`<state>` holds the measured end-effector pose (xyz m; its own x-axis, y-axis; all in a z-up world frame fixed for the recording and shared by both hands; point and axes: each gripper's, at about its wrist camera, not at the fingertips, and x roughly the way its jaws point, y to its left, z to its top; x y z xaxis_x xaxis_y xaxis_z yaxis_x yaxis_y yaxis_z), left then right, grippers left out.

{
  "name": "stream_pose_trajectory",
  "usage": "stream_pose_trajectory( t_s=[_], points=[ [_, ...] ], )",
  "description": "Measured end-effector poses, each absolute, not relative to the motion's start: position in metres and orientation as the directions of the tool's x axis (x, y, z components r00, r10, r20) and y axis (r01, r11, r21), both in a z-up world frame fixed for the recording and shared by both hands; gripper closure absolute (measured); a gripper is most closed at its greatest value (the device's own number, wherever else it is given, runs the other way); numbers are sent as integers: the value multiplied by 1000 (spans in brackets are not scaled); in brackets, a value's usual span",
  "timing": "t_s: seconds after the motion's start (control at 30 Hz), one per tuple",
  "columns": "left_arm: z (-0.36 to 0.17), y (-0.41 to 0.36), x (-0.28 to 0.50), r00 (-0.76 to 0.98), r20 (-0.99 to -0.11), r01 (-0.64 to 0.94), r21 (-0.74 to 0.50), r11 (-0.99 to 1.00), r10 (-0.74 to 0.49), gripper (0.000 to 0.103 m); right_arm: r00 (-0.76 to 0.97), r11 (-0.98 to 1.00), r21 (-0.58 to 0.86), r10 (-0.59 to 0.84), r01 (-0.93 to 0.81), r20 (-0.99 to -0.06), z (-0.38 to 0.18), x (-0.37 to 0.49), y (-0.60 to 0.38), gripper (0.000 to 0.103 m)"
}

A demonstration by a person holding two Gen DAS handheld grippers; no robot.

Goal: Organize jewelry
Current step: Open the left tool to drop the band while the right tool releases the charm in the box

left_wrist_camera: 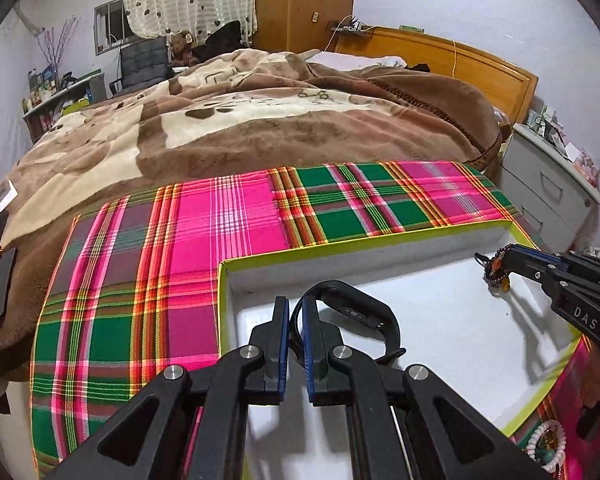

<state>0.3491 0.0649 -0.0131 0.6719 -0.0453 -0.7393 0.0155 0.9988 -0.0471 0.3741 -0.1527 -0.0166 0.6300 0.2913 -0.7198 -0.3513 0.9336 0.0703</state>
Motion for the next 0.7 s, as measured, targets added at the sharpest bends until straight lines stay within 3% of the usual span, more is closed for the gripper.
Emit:
stream_pose_trajectory(
  t_s=[0.1,0.23,0.43,0.7],
  points=[
    [-13,65,351,674,-736,25,-60,998,-61,97,626,932,75,297,-355,-721,-17,377,-152,96],
    [-8,63,350,686,-723,42,-72,997,-81,97,635,930,70,300,-361,-712,-14,377,-151,84],
    [1,61,338,704,-705,51,-66,996,-83,97,650,926,81,318,-368,-690,-3,365,-154,78],
    [20,61,294,735,-672,60,-71,996,-92,97,680,911,106,371,-398,-633,22,317,-162,76]
  ],
)
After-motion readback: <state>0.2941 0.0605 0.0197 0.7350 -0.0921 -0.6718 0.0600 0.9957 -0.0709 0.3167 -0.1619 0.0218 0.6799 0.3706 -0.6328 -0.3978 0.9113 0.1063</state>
